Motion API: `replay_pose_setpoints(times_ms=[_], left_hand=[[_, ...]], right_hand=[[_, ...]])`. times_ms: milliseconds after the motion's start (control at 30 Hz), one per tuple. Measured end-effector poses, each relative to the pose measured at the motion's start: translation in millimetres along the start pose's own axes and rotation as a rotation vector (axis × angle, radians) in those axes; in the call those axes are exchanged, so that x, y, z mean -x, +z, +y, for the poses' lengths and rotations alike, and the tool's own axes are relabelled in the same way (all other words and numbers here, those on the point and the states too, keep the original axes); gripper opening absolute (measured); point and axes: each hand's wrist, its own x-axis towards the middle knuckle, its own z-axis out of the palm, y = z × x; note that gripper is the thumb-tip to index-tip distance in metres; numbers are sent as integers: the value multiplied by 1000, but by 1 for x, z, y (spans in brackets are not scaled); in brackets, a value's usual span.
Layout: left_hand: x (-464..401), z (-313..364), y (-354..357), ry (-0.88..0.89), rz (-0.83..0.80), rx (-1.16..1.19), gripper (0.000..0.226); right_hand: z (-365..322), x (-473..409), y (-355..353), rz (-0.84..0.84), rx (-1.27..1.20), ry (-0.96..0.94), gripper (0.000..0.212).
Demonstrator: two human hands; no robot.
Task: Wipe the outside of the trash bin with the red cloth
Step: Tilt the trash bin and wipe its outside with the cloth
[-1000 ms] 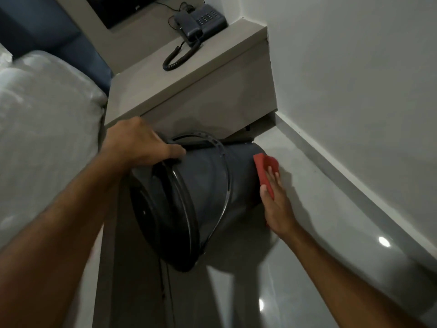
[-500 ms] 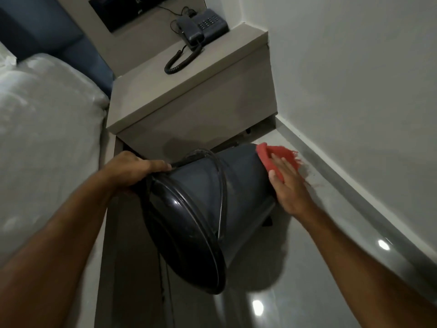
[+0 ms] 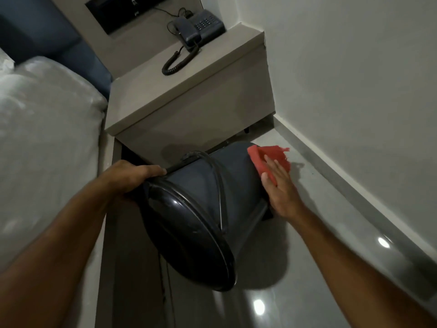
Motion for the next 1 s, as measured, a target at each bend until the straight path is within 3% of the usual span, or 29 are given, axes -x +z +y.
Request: replay_pose_setpoints(times_ms=[67, 167, 300, 467, 700, 800, 900, 1000], left_hand=[[-1, 1, 1, -12, 3, 9, 56], [-2, 2, 7, -34, -18, 25, 51], [-3, -5, 9, -68, -30, 52, 51], [-6, -7, 7, -33, -69, 34, 57], [-4, -8, 5, -23, -135, 20, 60], [0, -4, 3, -14, -133, 12, 61], [4, 7, 3, 29, -94, 8, 59], [7, 24, 6, 62, -31, -8, 59]], right_hand=[[-13, -3, -2, -80, -55, 22, 55], [-56, 29, 16, -145, -166, -241, 49], [-82, 87, 42, -34, -267, -366, 42], [-41, 95, 55, 74, -200, -401, 51], [3, -23, 22, 116, -253, 116, 74], [13, -58, 6, 103, -224, 235, 62], [6, -60, 1, 165, -358, 376, 53], [-18, -26, 9, 229, -432, 383, 55]])
